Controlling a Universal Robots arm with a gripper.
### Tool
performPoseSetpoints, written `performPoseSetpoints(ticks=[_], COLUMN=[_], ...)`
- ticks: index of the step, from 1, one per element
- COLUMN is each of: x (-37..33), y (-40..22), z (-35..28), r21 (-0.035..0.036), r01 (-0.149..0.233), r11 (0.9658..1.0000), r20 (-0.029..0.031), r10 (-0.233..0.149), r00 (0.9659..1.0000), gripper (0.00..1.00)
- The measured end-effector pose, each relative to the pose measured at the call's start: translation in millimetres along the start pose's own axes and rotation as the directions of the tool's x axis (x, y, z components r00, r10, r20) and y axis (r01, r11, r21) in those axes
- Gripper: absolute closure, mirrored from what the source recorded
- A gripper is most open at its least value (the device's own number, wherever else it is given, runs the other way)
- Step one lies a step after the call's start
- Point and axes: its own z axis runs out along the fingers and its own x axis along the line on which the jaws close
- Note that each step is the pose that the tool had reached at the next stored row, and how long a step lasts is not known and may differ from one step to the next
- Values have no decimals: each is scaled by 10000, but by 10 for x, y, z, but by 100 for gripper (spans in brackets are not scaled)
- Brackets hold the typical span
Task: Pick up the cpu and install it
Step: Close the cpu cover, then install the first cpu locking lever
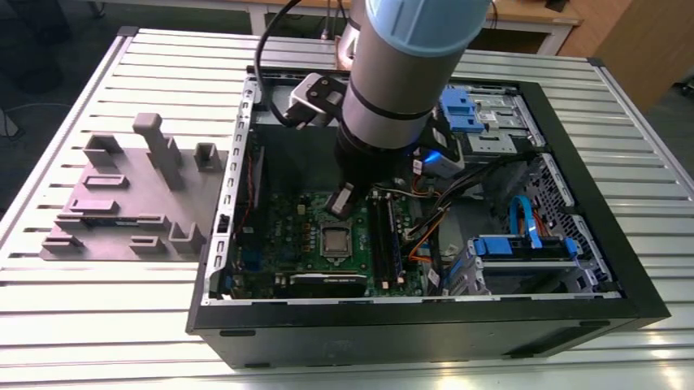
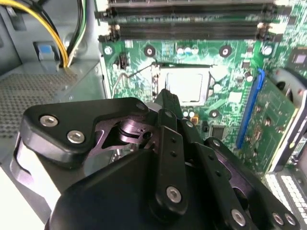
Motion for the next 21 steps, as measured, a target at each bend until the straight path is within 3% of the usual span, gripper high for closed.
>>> performPoseSetpoints(ticks=[6,16,19,21], x=[20,21,-15,-54], y=[32,34,-25,-87], z=[3,3,-1,-6], r21=[8,8,-22,-95], r01=[2,2,1,9], r11=[10000,10000,10000,10000], r20=[4,5,20,105], r10=[-2,-2,-1,-8], r00=[10000,10000,10000,9999], gripper=[90,90,90,90])
